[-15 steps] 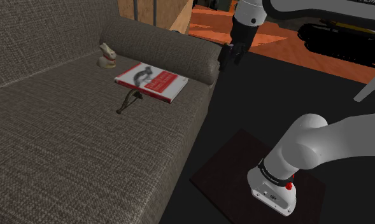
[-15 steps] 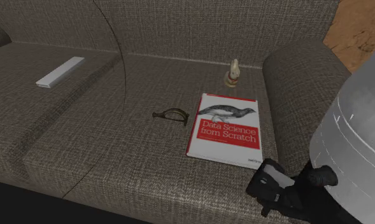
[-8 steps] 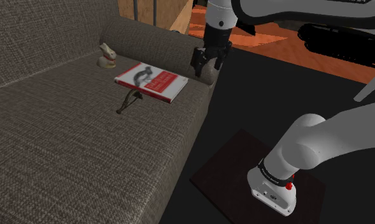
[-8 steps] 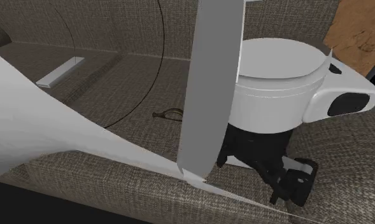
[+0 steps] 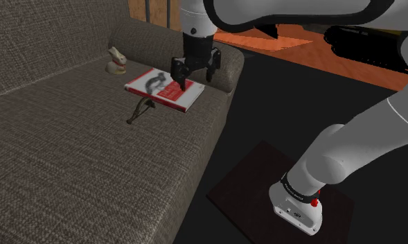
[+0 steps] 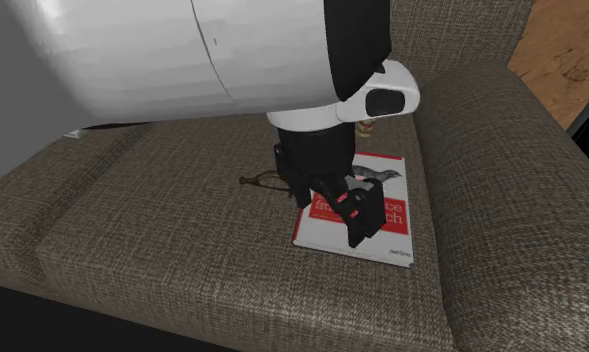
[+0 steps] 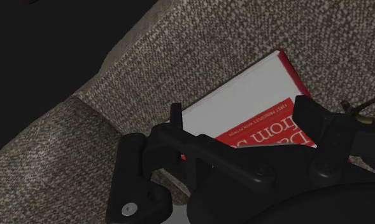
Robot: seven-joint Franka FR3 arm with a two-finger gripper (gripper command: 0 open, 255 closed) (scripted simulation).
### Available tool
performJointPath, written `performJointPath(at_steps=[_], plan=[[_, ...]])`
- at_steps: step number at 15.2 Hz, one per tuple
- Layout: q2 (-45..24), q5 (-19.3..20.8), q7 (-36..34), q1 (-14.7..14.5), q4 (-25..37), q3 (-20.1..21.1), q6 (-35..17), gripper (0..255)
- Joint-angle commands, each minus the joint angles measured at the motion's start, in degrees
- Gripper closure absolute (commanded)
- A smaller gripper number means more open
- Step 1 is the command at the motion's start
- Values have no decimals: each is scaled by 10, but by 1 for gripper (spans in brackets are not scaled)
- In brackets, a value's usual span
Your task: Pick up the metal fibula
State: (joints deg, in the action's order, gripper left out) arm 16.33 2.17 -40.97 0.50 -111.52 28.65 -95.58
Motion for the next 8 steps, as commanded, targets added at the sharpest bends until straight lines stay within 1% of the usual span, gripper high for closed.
performJointPath(at_steps=[1,3,5,8], plan=[[-51,20,-51,1,45,29,8,0],[-106,46,-100,-2,93,53,18,0],[-165,79,-149,-12,146,74,34,0],[-262,135,-219,-44,238,93,67,0]])
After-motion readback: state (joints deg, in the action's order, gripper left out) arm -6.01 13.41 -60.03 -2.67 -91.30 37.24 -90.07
